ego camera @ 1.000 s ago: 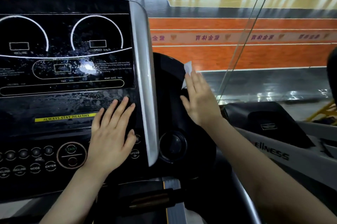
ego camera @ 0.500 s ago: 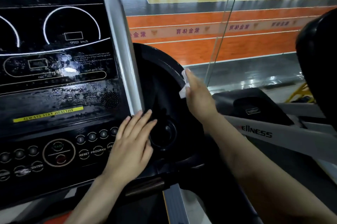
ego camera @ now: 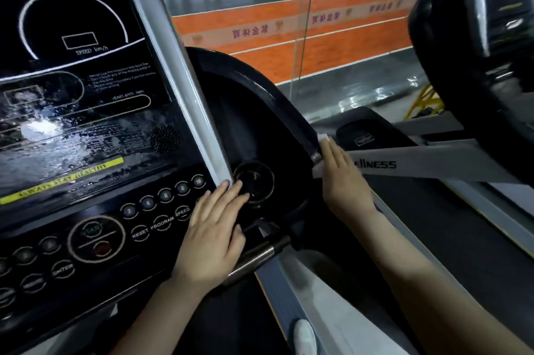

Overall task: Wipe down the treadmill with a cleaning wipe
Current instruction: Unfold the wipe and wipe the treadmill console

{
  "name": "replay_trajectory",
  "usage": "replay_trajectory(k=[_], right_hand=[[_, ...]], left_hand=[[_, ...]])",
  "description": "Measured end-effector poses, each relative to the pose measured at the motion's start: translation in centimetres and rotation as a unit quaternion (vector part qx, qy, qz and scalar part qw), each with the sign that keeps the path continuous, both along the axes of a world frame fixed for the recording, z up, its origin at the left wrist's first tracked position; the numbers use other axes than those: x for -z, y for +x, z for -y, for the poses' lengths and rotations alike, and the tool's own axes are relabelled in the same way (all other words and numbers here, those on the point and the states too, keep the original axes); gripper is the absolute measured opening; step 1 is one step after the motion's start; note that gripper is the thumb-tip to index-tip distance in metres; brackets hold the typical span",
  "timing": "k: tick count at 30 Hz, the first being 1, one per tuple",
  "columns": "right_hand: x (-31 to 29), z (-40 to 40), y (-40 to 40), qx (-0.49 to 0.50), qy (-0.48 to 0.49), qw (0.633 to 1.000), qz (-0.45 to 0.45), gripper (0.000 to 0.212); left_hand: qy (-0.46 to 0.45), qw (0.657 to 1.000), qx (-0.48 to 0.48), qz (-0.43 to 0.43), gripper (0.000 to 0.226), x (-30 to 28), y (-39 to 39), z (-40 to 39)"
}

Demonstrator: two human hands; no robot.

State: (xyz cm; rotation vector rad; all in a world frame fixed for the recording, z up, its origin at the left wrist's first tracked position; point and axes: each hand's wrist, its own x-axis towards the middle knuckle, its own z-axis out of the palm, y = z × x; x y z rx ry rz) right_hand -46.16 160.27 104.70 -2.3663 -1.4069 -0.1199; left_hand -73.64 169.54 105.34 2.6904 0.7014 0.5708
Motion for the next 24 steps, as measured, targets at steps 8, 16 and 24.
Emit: replay_trajectory(k=[8,16,24], right_hand=[[2.7,8.0,-4.1,0.057,0.019,0.998,0.01,0.06],[2.9,0.8,-10.1,-0.076,-0.044,0.995,0.044,0.044],[5.0,1.0,-19.0,-0.289,-0.035,0.956,-0.024,0.04]], left_hand=[[-0.03,0.999,0.016,0.02,0.054,0.8,-1.6,0.3],[-0.091,0.993,0.02,0.077,0.055,0.1,-2.1,0.5],[-0.147,0.983,-0.001,0.114,0.055,0.4,-4.4,-0.1]])
